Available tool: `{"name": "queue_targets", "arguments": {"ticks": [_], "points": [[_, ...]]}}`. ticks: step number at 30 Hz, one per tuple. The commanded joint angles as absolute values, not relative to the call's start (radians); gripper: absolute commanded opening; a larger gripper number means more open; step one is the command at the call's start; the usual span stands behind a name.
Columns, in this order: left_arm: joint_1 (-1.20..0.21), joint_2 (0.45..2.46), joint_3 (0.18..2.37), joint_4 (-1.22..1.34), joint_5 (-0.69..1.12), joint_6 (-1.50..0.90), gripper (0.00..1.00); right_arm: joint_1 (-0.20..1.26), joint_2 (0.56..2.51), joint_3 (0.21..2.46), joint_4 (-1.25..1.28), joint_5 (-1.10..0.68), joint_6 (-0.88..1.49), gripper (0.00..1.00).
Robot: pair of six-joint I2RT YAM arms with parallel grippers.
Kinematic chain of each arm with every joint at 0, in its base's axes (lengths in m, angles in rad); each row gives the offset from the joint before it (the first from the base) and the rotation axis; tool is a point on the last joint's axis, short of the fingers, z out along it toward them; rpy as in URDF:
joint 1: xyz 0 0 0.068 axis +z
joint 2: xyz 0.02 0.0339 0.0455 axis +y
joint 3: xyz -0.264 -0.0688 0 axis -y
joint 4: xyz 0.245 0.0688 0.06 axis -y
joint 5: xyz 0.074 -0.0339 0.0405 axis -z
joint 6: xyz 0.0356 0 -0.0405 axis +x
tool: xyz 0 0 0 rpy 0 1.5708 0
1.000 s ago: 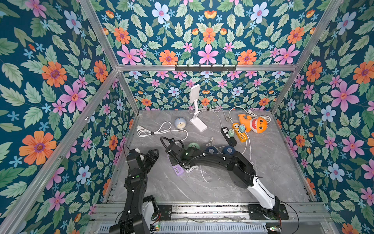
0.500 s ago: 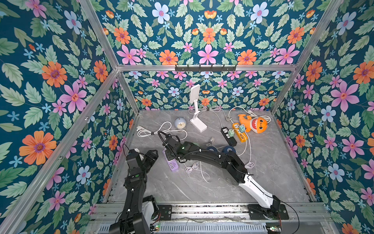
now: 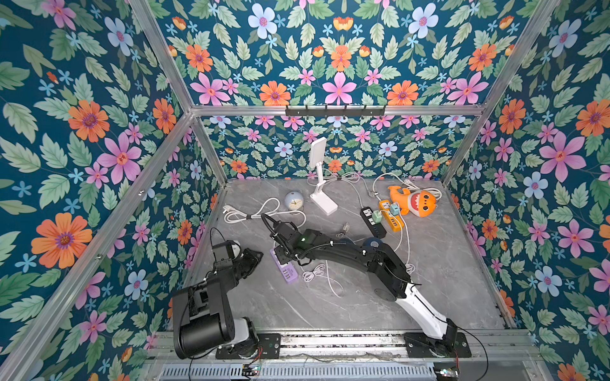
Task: Charge the cordless meat grinders
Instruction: Insert the plug into the socket.
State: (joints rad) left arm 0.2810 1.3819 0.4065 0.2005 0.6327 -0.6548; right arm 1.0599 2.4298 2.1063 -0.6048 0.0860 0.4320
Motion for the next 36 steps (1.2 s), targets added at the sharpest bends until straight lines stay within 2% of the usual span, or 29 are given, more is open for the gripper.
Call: {"name": "queue_targets", "arguments": {"ticks": [1,7,14,19,25,36], "points": [[0.279,1.402,0.412,0.296,0.650,-0.658,0.29,1.062,2.457,2.076,-0.967,0.016,0.424,0.00],[0.210,1.496,0.495,0.313,0.611,-0.660,0.37,1.062,2.455,2.085,-0.970,0.015,0.424,0.00],[0.132,1.578,0.522,0.239,0.566,-0.582,0.27,1.062,2.450,2.083,-0.973,0.017,0.420,0.00],[0.119,1.634,0.509,0.228,0.608,-0.539,0.22,1.055,2.454,2.104,-0.986,0.012,0.408,0.00],[0.076,1.590,0.516,0.164,0.587,-0.520,0.19,1.022,2.454,2.124,-1.014,-0.017,0.400,0.00],[0.028,1.615,0.526,0.149,0.589,-0.523,0.16,1.006,2.697,2.521,-1.265,-0.031,0.360,0.00]]}}
